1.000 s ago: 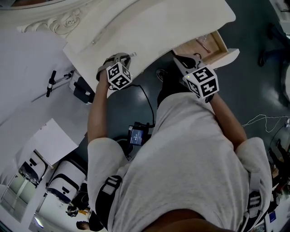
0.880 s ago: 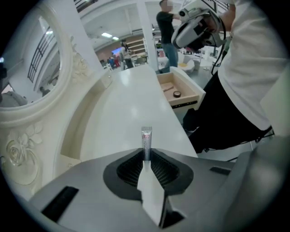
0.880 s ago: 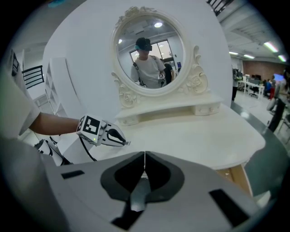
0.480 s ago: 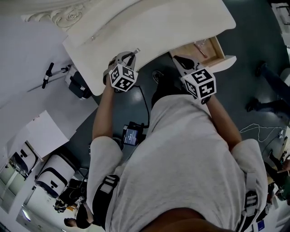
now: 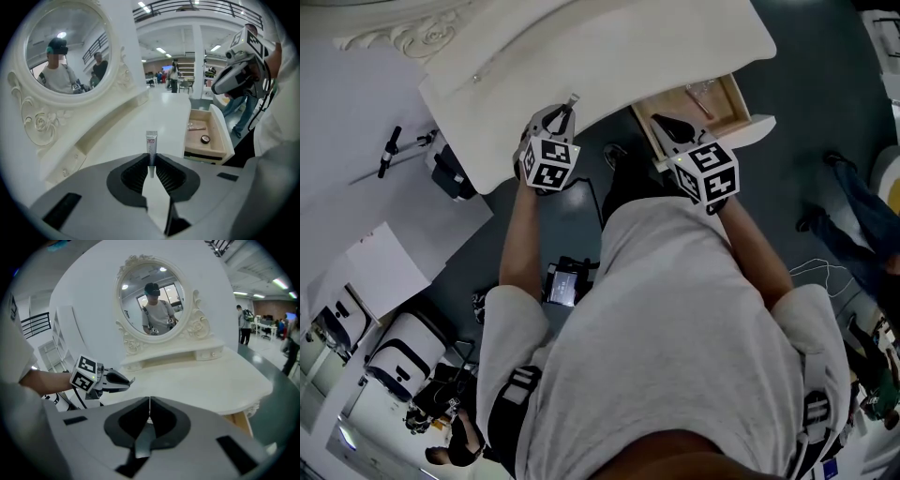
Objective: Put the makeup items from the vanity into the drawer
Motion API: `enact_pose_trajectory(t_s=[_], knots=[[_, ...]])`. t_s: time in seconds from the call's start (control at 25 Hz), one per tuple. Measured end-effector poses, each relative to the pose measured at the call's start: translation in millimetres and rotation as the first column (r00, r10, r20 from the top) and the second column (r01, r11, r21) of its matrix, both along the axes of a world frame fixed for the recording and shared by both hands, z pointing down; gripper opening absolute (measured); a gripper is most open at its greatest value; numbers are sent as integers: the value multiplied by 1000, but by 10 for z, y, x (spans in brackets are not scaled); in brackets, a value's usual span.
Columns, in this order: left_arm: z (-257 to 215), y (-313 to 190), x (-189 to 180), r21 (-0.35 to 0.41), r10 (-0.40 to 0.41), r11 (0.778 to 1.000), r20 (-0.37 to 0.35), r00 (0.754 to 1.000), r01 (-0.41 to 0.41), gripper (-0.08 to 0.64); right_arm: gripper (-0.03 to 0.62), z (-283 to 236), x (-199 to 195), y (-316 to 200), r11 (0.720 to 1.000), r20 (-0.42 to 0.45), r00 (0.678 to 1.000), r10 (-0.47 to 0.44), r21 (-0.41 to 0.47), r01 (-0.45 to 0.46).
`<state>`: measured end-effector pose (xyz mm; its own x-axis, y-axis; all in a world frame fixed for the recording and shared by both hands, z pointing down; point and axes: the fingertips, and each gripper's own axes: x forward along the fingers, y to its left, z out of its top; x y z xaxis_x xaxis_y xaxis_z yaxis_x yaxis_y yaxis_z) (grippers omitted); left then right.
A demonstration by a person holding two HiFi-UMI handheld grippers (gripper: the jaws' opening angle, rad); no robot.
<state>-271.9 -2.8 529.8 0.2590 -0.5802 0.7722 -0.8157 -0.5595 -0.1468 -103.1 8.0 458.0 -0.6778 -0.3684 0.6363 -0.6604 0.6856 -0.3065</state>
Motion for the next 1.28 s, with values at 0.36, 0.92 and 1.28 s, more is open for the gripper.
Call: enact_pose_trajectory(t_s=[0.36,0.92,1.28], knots=[[-81,2,423,11,-67,998,-40,997,68,58,15,44,438,19,1000,12,1000,14,-9,-14],[-117,195,1205,-12,-80,997,-30,996,80,58,15,127,1081,26,999,48,999,-10,-32,11],[-14,248,1673,-44,-107,994,-36,994,105,58,15,278,1483,-21,998,65,998,-6,-57,10]])
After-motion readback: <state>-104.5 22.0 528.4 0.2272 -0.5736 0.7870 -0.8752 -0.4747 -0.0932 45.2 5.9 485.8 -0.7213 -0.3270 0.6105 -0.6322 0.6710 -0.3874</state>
